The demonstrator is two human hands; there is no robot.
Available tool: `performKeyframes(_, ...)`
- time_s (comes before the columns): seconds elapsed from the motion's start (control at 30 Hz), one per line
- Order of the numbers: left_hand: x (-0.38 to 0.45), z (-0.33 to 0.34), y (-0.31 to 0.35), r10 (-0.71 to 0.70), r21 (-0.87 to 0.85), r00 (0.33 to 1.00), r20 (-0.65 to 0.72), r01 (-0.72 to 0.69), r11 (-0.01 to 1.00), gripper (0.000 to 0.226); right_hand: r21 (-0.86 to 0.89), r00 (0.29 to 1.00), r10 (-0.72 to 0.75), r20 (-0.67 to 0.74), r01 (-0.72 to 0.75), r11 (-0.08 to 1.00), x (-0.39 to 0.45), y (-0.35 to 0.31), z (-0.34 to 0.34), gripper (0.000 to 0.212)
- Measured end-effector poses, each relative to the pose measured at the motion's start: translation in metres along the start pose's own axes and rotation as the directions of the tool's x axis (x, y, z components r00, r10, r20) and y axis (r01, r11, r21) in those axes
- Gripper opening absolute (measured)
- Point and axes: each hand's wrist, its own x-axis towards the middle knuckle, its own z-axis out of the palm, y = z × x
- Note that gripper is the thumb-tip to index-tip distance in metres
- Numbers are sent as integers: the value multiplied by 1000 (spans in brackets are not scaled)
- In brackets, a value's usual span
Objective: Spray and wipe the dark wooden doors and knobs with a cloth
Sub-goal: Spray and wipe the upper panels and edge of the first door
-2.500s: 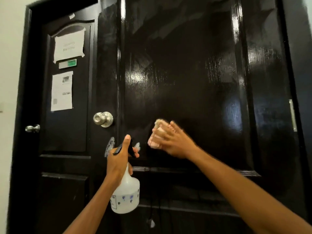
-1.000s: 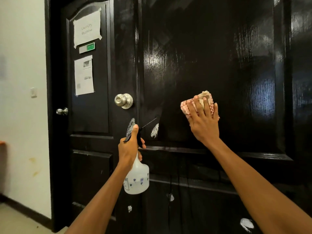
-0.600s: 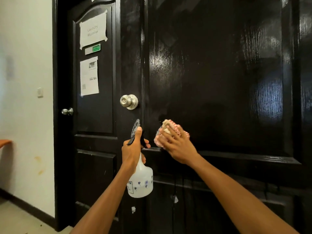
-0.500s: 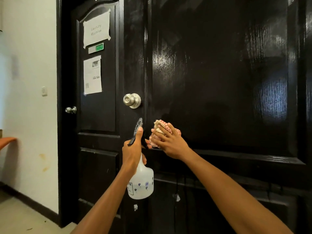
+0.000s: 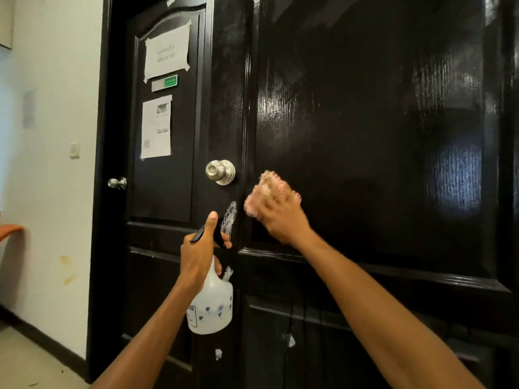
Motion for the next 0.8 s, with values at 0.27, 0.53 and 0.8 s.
performKeyframes(0.27,-8,3,-6,-16,-1,1000,22,16,1000,74,-118,966,-212,146,230,966,-40,11,7,56)
performKeyframes(0.53,23,-9,14,64,18,998,2,-64,998,74,37,937,337,-91,-335,941,107,71,-58,53)
performKeyframes(0.8,36,-17,-1,43,14,998,-43,-42,999,73,17,966,205,-160,-204,979,110,3,-6,57)
